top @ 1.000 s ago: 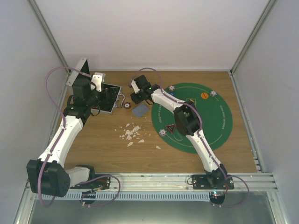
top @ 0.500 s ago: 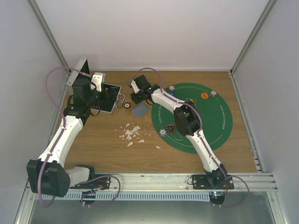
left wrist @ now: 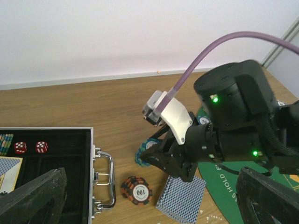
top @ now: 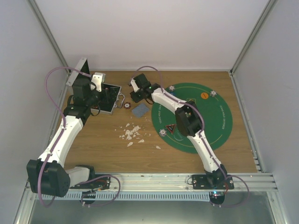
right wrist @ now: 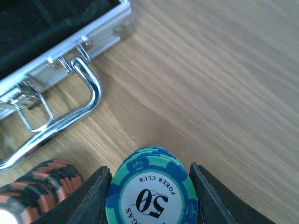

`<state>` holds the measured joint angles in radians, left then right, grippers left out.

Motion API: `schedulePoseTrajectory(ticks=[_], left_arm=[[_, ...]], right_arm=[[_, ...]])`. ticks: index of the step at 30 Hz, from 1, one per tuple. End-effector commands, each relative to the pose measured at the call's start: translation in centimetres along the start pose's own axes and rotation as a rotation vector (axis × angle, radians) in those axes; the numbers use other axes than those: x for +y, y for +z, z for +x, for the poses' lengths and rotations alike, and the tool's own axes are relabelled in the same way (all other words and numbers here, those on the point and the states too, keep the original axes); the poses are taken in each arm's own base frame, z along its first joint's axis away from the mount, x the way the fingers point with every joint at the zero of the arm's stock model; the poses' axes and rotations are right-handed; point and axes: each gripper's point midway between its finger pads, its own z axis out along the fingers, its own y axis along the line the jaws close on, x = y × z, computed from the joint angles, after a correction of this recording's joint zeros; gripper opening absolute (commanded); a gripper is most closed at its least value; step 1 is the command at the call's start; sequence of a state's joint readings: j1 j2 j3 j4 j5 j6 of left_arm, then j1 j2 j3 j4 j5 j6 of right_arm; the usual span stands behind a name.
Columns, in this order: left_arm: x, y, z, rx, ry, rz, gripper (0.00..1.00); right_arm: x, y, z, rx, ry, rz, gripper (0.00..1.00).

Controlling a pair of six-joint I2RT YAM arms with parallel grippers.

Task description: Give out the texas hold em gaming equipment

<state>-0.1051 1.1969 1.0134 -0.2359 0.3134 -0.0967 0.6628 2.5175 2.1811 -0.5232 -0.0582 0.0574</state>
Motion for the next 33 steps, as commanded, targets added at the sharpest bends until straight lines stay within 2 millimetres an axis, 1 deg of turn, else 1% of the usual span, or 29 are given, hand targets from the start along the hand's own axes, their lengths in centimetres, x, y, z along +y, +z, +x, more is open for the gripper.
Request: schedulePoseTrajectory(ticks=[1, 5, 7, 9, 12, 14, 17, 21, 22, 23, 27, 30, 32, 33], left_arm=[[-0.4, 0.0, -1.1, -0.039, 0.012, 0.010, 0.99], [-0.4, -0.1, -1.1, -0.040, 0.013, 0.010, 0.99], [-0.4, -0.1, -1.2, -0.041, 0.015, 0.009, 0.99], [-0.4, -0.1, -1.2, -0.042, 0.014, 0.010, 0.99], [-0.5, -0.2, -1.2, -0.043, 0.014, 0.014, 0.99], [-0.6, -0.2, -1.2, -0.044, 0.014, 0.018, 0.99], [-0.8, -0.3, -1.3, -0.044, 0.011, 0.030, 0.99], [-1.3, -0.4, -1.4, -0.048, 0.014, 0.051, 0.99], [-1.4, -0.5, -1.4, -0.050, 0.016, 0.049, 0.99], [-1.4, -0.5, -1.5, -0.051, 0.016, 0.048, 0.99], [-1.2, -0.5, -1.5, -0.051, 0.018, 0.041, 0.99], [-1.1, -0.4, -1.4, -0.050, 0.019, 0.036, 0.99], [-1.0, -0.4, -1.4, -0.049, 0.020, 0.031, 0.99], [-1.0, -0.3, -1.3, -0.046, 0.019, 0.028, 0.99]], right_arm=[[0.4, -4.1, -4.2, -0.109, -0.006, 0.011, 0.38], [0.0, -5.3, -4.5, -0.121, 0.000, 0.022, 0.37], [-0.4, -6.4, -4.3, -0.130, 0.008, 0.030, 0.37], [-1.4, -7.7, -3.9, -0.139, 0.027, 0.040, 0.37], [-3.3, -9.9, -2.1, -0.138, 0.067, 0.061, 0.36], [-5.2, -11.5, -0.3, -0.129, 0.102, 0.088, 0.36], [-8.8, -13.9, 3.4, -0.109, 0.175, 0.136, 0.36], [-14.6, -17.3, 8.5, -0.080, 0.292, 0.230, 0.36], [-16.4, -18.5, 9.5, -0.085, 0.326, 0.262, 0.36], [-17.6, -19.0, 10.9, -0.073, 0.357, 0.278, 0.36], [-22.9, -21.5, 14.7, -0.060, 0.469, 0.374, 0.36], [-26.0, -22.9, 17.3, -0.068, 0.549, 0.418, 0.36], [-28.5, -24.2, 19.6, -0.067, 0.611, 0.465, 0.36], [-29.4, -24.6, 20.6, -0.066, 0.634, 0.478, 0.36]])
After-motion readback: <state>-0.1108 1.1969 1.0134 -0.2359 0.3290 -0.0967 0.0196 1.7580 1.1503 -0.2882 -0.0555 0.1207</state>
